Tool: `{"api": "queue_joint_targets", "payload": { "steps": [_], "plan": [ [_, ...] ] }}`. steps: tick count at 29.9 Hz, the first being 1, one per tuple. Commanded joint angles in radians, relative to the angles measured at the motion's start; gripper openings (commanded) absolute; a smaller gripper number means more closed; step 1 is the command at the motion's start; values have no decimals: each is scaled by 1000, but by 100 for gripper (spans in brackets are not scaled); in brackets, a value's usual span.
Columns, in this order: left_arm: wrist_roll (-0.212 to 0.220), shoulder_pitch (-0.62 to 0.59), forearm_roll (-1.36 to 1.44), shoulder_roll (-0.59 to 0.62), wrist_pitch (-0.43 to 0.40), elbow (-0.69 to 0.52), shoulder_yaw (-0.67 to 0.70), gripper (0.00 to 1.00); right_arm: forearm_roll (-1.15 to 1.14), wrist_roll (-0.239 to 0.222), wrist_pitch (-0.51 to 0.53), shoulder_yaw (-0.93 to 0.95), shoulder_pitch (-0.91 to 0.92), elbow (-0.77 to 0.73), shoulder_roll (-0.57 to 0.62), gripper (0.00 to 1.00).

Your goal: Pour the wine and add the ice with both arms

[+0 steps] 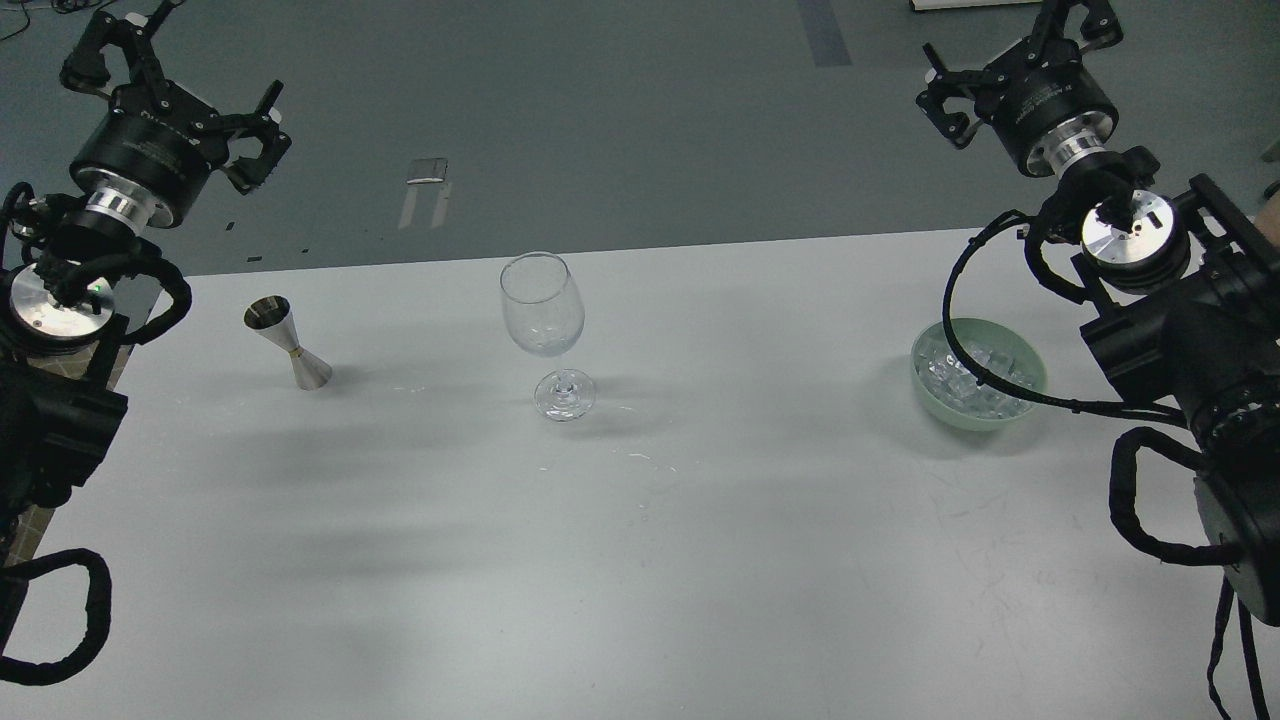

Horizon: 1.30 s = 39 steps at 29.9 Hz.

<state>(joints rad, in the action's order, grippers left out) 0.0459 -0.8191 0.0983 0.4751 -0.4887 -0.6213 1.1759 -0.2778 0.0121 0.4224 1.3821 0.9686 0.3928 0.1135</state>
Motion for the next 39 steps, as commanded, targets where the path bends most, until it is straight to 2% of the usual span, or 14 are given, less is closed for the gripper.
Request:
{"api": "queue_joint_targets", "payload": {
  "steps": [1,4,7,13,15,19,27,31,33,35,37,38,39],
  "plan": [
    [-3,1,-9,2,0,2,2,98,0,0,-1,0,-1,1,0,100],
    [-12,1,-15,2,0,14,7,98,-1,0,-1,0,-1,1,-2,100],
    [2,0,-12,4,0,15,4,98,0,0,-1,0,-1,1,-2,100],
    [0,14,-15,-15,0,15,4,98,0,0,1,0,-1,7,-3,100],
    [0,18,-15,-18,24,15,8,98,0,0,1,0,-2,14,-3,100],
    [2,35,-20,-3,4,-8,16,98,-1,0,1,0,-7,14,-2,100],
    [5,83,-49,4,21,-77,24,98,-1,0,4,-2,-11,15,0,100],
    [51,95,-115,43,9,-80,28,98,-1,0,4,-2,-11,14,0,100],
    [58,115,-150,56,5,-86,37,98,-1,0,4,-2,-13,14,0,100],
    [72,150,-202,69,4,-119,54,98,-1,0,4,-2,-14,14,0,100],
    [81,231,-250,91,5,-219,85,98,-1,2,4,-3,-14,14,0,100],
    [81,232,-250,91,5,-219,85,98,-1,2,4,-3,-14,14,0,100],
    [83,317,-279,105,9,-309,128,98,-1,2,4,-3,-14,14,0,100]
  ]
}}
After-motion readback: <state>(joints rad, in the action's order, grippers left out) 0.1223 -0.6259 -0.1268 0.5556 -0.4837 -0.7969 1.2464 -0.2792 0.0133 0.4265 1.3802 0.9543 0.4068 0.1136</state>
